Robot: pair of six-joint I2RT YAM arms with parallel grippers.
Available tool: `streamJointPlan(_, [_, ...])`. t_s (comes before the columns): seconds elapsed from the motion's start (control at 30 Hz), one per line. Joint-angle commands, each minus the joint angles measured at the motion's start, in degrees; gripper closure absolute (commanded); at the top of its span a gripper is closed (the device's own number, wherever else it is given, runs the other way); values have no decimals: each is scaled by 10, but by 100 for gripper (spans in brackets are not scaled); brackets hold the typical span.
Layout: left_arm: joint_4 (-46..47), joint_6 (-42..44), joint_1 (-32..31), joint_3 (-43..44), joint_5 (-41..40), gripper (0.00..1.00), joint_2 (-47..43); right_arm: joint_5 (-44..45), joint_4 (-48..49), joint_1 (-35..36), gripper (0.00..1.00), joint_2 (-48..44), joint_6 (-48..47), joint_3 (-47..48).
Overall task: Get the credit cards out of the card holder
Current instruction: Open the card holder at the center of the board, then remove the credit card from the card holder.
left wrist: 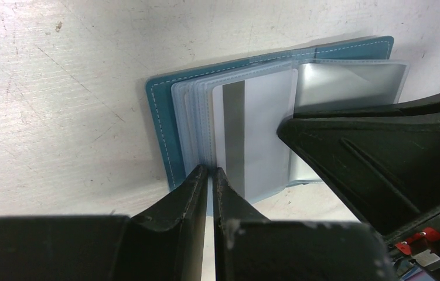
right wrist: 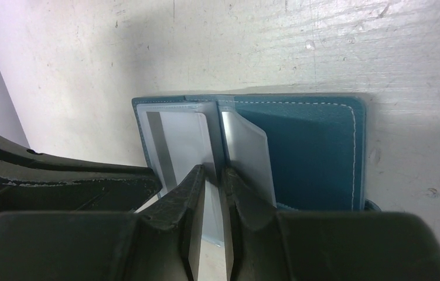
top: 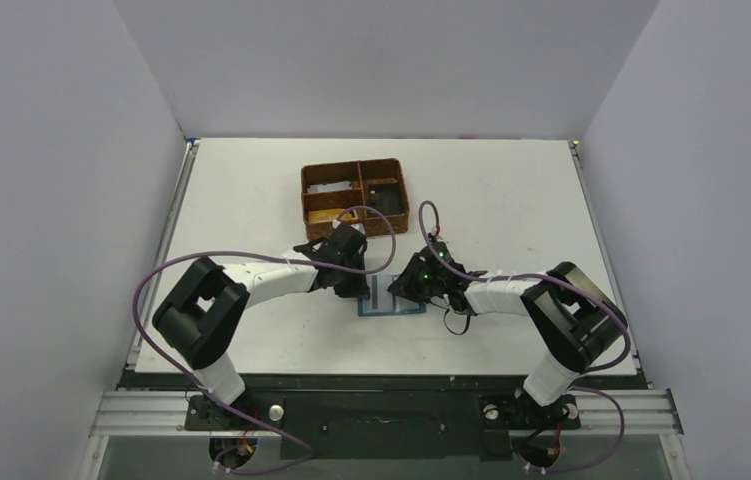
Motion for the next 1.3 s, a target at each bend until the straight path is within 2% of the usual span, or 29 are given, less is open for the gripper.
streamJointPlan(0.0, [-10, -14, -14, 0, -23, 97, 43, -29, 43, 8, 87, -5, 1, -18])
streamJointPlan(0.87, [-21, -42, -22, -24, -58, 100, 58, -50, 110, 7, 89, -32, 7, -41])
streamJointPlan(1.13, [-29, -54, -21, -36, -75, 100, 49, -26, 79, 5, 99, -37, -4, -41])
streamJointPlan(1.27, [-33, -60, -15, -47, -84, 100, 42, -20, 69, -11, 100, -43, -11, -54])
